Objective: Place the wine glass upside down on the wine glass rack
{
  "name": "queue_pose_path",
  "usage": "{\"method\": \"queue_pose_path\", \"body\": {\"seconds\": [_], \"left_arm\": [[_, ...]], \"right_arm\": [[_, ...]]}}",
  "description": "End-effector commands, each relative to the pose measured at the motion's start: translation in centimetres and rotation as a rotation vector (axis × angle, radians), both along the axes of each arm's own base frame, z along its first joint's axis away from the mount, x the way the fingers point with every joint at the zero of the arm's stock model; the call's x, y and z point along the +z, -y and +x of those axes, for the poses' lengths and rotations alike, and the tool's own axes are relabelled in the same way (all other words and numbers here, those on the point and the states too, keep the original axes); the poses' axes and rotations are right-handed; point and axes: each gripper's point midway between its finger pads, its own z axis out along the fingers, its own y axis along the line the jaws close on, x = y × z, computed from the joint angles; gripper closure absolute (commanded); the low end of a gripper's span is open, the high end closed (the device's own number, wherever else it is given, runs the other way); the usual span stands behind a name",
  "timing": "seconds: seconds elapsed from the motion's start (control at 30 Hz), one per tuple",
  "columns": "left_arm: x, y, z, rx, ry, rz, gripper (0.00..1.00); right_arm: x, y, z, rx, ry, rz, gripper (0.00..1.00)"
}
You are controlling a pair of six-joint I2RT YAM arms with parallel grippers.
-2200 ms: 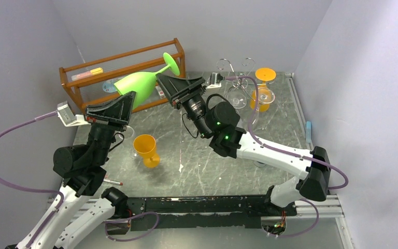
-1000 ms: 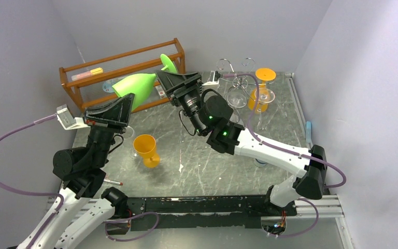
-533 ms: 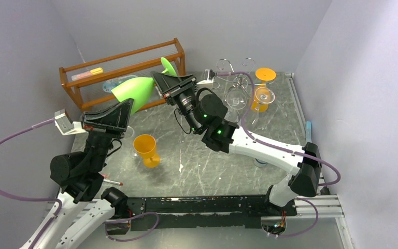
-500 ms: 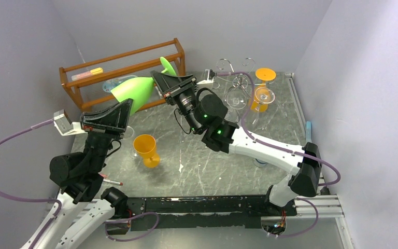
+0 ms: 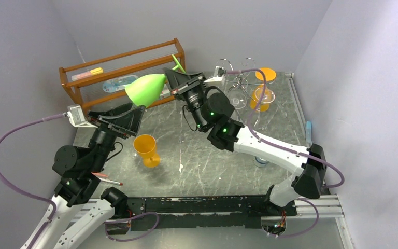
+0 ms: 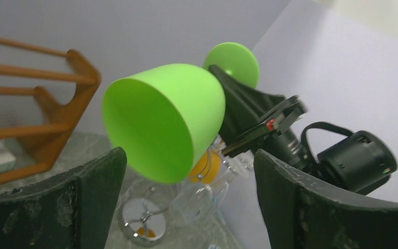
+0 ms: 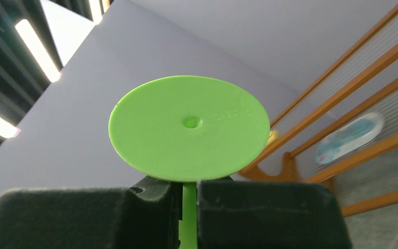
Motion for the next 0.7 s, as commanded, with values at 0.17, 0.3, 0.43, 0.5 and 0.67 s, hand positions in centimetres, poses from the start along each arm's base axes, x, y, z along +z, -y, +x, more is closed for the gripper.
{"method": "queue_pose_path", "body": {"seconds": [0.17, 0.3, 0.43, 0.5, 0.67], "left_arm": [[-1.5, -0.7, -0.1, 0.035, -0.146, 0.162, 0.03], [0.2, 1.2, -1.1, -0.080, -0.139, 0.164, 0.03], [4.4, 2.8, -2.3, -0.199, -0.077, 0.118, 0.03], [6.3, 3.7, -2.8, -0.253, -0.062, 0.105, 0.04], [7.6, 6.0, -2.5, -0.380, -0.113, 0.053, 0.03]], "right_arm": [[1.1, 5.5, 0.4, -0.257, 0.317, -0.348, 1.00], [1.0, 5.6, -1.4, -0.252, 0.525, -0.483, 1.00], [0.6, 6.0, -3.4, -0.238, 0.672, -0.529, 1.00], [0.2, 5.9, -4.3, -0.226, 0.744, -0.560, 1.00], [-0.4, 5.7, -7.0, -0.195, 0.941, -0.622, 1.00]]}}
